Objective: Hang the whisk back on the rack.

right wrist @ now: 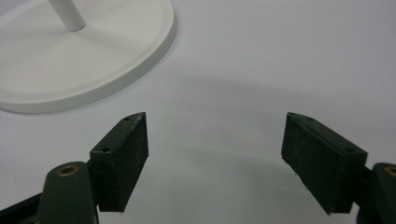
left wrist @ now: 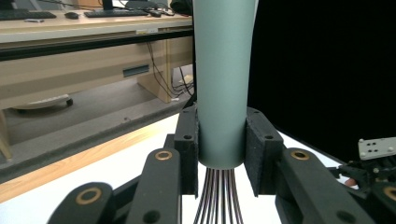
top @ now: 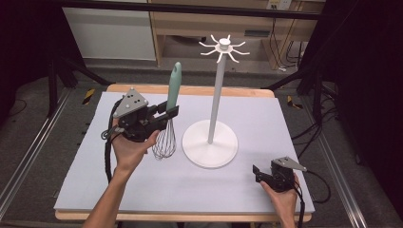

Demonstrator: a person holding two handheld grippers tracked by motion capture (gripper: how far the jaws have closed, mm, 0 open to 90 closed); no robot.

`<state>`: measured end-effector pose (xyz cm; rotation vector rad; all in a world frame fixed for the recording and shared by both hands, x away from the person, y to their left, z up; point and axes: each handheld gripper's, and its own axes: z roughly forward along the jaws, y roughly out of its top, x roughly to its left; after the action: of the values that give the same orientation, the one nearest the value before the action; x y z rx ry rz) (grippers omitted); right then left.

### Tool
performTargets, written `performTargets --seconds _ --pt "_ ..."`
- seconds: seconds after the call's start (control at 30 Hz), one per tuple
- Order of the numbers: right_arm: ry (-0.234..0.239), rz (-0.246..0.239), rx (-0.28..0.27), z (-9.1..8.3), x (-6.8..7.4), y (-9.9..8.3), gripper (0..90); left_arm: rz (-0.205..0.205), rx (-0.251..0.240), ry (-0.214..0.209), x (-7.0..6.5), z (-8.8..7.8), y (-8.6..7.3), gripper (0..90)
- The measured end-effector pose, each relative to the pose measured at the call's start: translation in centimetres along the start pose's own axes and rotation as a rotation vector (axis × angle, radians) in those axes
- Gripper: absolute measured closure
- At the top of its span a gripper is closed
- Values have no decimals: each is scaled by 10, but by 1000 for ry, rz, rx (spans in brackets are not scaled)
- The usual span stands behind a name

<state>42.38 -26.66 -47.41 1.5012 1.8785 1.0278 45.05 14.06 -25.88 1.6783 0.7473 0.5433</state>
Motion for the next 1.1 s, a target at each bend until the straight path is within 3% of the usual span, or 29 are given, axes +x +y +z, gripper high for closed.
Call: performTargets --seconds 0.67,1.1 --pt "-1 7 0 0 0 0 234 16 -14 -30 -6 19 23 688" --pt "7 12 -3 -1 -1 0 235 37 11 -31 -8 35 34 688"
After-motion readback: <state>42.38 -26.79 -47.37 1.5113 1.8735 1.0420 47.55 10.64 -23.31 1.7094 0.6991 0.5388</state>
